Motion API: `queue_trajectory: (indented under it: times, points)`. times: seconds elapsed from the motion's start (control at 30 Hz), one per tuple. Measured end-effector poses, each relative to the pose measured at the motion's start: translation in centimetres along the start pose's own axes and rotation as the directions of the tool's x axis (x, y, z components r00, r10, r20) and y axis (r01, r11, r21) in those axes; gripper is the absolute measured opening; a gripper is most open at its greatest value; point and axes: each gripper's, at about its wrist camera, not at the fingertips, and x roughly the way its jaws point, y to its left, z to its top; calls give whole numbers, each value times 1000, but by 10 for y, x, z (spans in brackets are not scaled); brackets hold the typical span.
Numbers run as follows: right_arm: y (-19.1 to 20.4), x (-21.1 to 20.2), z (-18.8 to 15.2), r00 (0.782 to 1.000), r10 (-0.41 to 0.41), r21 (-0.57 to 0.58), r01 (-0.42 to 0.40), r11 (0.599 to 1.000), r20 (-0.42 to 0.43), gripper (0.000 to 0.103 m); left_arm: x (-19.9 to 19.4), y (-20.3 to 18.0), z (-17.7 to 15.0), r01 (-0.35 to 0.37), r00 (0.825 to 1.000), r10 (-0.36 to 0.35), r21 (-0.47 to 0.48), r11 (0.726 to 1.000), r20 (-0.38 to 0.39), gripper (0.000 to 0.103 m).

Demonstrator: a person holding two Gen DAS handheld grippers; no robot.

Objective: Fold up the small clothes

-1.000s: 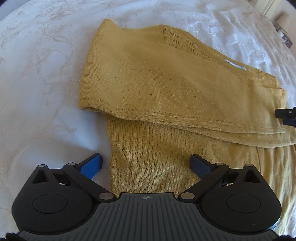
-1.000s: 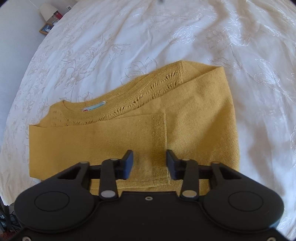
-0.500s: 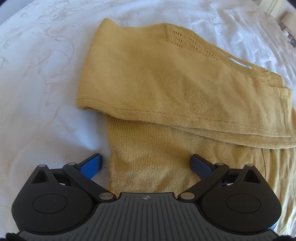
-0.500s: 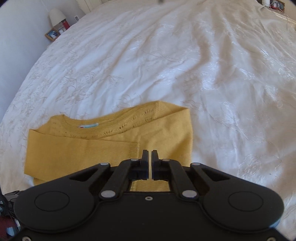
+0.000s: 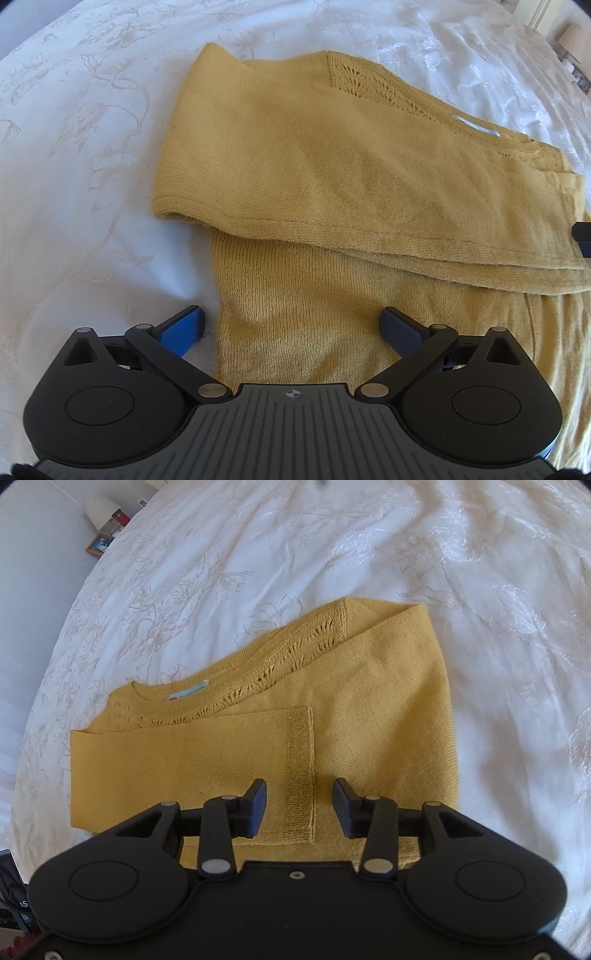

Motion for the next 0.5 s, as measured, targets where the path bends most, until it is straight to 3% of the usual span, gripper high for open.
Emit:
queue_trajectory:
  times: [0.1, 0.13, 0.17, 0.23, 0.33, 0.4, 0.5]
  points:
    - [-1, 6, -1, 1000, 27, 35, -26, 999, -13, 52, -1, -1, -4, -4, 1000, 4, 1, 1000, 17, 103]
    - [1, 6, 0, 999, 43, 38, -43, 998, -15, 41, -1, -1, -5, -4, 1000, 4, 3, 1000, 22, 103]
    - [5, 5, 0, 999, 50, 22, -49, 999, -20, 9, -2, -1, -5, -2, 1000, 2, 6, 1000, 21, 103]
    - [19, -4, 0, 998, 57, -52, -56, 997, 2, 8, -5, -1, -3, 0, 1000, 0, 14, 1000, 6, 101]
    - [39, -35, 1, 995, 62, -160, -49, 986, 80, 8, -22, 2, 1, -19, 1000, 19, -1, 1000, 19, 82]
    - [40, -58, 4, 989, 44, -182, -18, 983, 144, 8, -37, 5, 0, -35, 998, 36, -14, 999, 60, 81]
    - [27, -71, 8, 985, -2, -146, 27, 989, 173, 8, -60, 14, 2, -56, 990, 60, -41, 998, 128, 81]
